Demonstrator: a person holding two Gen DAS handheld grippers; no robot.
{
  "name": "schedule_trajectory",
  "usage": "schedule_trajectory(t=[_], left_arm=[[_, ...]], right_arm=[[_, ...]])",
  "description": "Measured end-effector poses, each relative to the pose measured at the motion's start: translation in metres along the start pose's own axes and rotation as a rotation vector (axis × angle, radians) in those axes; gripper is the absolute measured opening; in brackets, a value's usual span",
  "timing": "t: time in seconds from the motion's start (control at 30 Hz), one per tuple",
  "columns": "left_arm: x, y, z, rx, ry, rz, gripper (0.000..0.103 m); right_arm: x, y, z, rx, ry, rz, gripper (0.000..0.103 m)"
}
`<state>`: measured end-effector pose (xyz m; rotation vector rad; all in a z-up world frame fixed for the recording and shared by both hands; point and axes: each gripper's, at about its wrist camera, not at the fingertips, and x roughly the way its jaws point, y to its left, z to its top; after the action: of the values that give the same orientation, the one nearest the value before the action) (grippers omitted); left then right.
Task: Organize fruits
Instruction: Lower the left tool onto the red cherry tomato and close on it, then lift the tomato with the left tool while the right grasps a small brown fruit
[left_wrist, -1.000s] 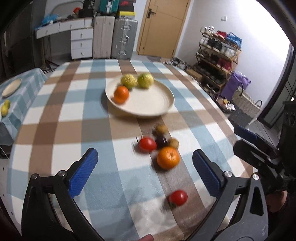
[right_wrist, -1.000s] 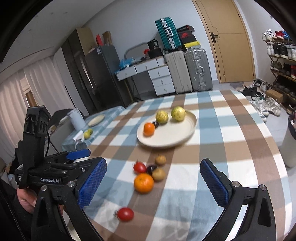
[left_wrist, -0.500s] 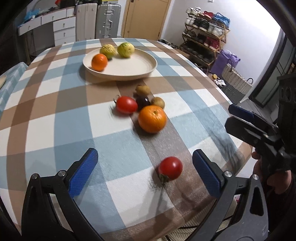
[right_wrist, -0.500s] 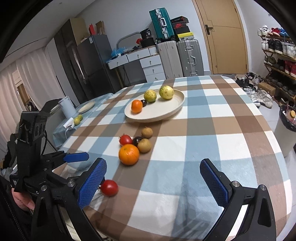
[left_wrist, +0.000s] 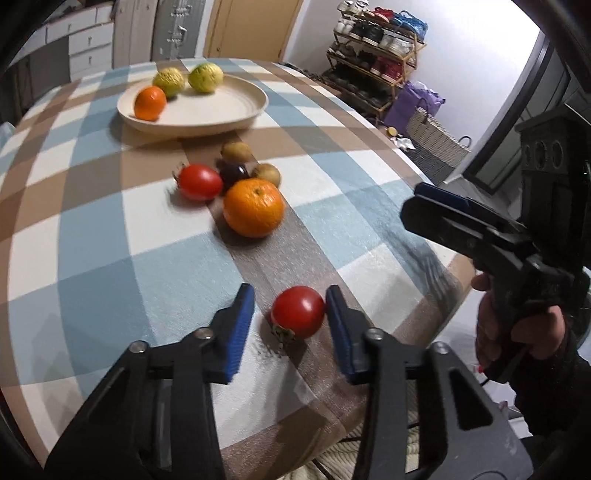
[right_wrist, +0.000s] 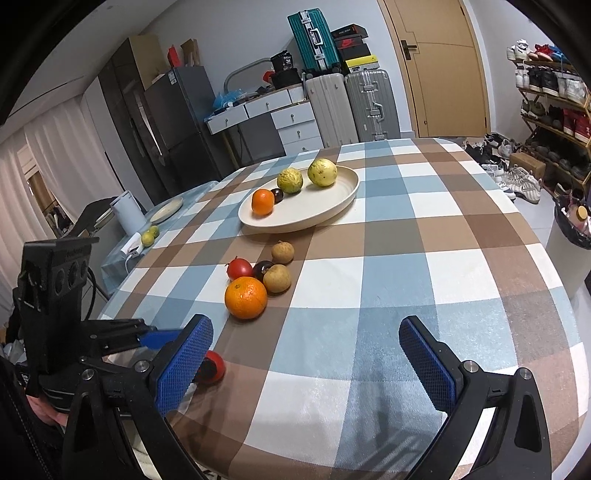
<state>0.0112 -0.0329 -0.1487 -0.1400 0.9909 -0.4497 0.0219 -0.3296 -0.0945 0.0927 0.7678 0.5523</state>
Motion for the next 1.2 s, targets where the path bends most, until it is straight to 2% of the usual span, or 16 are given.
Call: schedule_trajectory(t=[0.07,0.33,0.4,0.63,0.9,1.0,1.13,1.2], left_arm=[[0.003,0.001,0.000,0.013,0.018,-0.030,0.027],[0.000,0.019,0.003,-0.031,0.006,-0.106,0.026],[-0.003,0.025,0.005,-0.051,-0.006,-0.108,0.026],[-0.021,0.059,0.021,-0.100,-0.060,-0.082,0.026],[-0.030,0.102,0.034,-0.170,-0.080,-0.058,0.026],[-0.030,0.111,0.037,-0.193,-0.092,-0.056,0.026],[-0.030,0.117,0.038,-0.228,-0.117,-0.069,0.026],[-0.029,0.119,0.040,-0.228,-0.123,-0.063,0.026]], right_arm=[[0.002,0.000,0.000,0.000,0.005,-0.003,0.103],[0.011,-0.006,0.000,0.034,0.036,0.021,0.103],[0.016,-0.008,0.005,0.052,0.065,0.056,0.103],[0.035,-0.007,0.032,0.068,0.065,0.099,0.103],[0.082,-0.003,0.062,0.071,0.115,0.135,0.102],[0.100,-0.001,0.068,0.065,0.156,0.157,0.090],[0.119,-0.001,0.075,0.071,0.180,0.164,0.088],[0.125,0.001,0.077,0.065,0.184,0.169,0.081]])
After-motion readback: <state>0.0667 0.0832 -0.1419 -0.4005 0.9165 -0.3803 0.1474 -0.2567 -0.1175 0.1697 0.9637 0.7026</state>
